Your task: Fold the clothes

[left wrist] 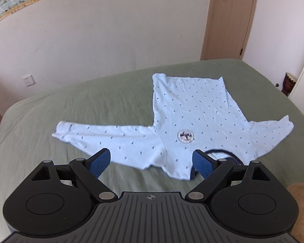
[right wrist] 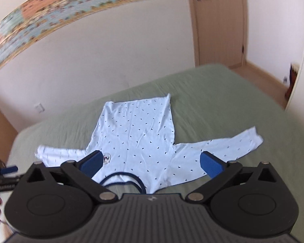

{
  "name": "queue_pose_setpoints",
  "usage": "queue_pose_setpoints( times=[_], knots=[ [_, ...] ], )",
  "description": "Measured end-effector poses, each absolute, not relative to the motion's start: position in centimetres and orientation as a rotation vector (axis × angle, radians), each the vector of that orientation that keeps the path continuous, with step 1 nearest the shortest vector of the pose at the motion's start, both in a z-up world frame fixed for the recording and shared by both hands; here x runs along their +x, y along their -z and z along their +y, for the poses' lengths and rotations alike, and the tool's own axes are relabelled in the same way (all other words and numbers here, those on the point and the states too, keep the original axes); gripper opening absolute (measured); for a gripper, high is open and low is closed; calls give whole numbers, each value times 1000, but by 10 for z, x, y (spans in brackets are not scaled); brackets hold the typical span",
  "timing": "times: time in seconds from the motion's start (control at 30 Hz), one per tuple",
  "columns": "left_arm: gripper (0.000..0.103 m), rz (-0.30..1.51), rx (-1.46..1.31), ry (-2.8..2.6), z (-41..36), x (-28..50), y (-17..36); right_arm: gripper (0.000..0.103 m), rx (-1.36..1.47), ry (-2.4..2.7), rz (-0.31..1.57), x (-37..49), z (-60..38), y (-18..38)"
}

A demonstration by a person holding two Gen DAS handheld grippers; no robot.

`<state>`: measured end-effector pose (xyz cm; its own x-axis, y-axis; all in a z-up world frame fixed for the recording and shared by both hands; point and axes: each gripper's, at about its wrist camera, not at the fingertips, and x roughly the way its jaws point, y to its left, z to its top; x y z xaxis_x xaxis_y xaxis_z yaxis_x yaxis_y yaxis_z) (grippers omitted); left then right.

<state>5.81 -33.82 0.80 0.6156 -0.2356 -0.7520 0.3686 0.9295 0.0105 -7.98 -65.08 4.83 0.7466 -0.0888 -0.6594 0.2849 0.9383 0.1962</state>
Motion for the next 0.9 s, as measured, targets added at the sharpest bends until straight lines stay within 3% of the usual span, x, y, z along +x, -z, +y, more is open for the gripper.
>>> queue_pose_setpoints(
  times=[0.4, 0.9],
  knots=[
    [89, 873, 274, 380, -343, -7, 8, 103, 266, 197, 703, -112, -622, -26],
    [89, 834, 249, 364, -362, -5, 5, 103, 259, 232, 684, -118, -631, -33]
  ],
)
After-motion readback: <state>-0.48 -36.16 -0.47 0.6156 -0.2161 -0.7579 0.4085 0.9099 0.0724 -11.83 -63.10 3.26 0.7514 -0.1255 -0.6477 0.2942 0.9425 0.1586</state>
